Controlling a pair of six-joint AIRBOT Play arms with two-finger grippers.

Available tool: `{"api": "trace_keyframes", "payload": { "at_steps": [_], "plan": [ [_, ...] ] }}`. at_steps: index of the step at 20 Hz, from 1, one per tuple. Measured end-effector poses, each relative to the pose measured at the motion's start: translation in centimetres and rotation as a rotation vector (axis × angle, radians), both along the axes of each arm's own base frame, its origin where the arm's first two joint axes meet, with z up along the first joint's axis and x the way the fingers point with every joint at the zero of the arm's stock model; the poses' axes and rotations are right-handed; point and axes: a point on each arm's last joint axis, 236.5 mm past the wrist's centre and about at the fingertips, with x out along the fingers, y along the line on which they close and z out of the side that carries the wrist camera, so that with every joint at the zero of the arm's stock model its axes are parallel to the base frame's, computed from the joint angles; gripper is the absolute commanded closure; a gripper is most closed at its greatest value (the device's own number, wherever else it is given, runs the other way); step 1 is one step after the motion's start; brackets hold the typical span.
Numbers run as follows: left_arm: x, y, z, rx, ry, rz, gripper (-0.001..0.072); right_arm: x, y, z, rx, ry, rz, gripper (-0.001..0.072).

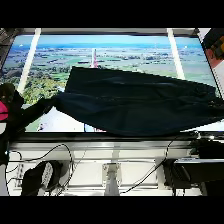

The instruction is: Fold the clothes and pants, and hang the long-sleeved shirts on hangers.

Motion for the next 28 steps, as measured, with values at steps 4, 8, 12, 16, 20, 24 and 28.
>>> {"api": "trace_keyframes", "payload": {
  "at_steps": [4, 8, 12, 16, 20, 24, 28],
  "plan": [
    [1.5, 0.6, 3.2, -0.069, -0.074, 0.07, 0.069, 0.6, -1.4, 3.0, -0.045, 0.008, -0.082, 0.067],
    [5.7, 1.3, 3.3, -0.149, -0.059, 0.119, 0.069, 3.7, -3.6, 4.9, -0.12, -0.032, -0.219, 0.067],
    [11.9, -0.2, 1.4, -0.2, 0.012, 0.103, 0.069, 7.8, -4.9, 5.1, -0.143, -0.069, -0.337, 0.067],
    [18.9, -2.0, -1.5, -0.234, 0.065, 0.122, 0.069, 11.1, -5.9, 3.6, -0.169, -0.048, -0.446, 0.0671],
    [23.5, -3.7, -4.6, -0.301, 0.11, 0.148, 0.069, 12.8, -7.0, 1.5, -0.208, -0.009, -0.503, 0.0669],
    [25.0, -5.0, -6.6, -0.328, 0.142, 0.15, 0.0689, 13.1, -7.4, -0.3, -0.249, 0.014, -0.477, 0.0669],
    [25.3, -5.5, -7.4, -0.337, 0.155, 0.15, 0.0688, 13.4, -7.7, -0.8, -0.278, 0.004, -0.454, 0.0669]
  ]
}}
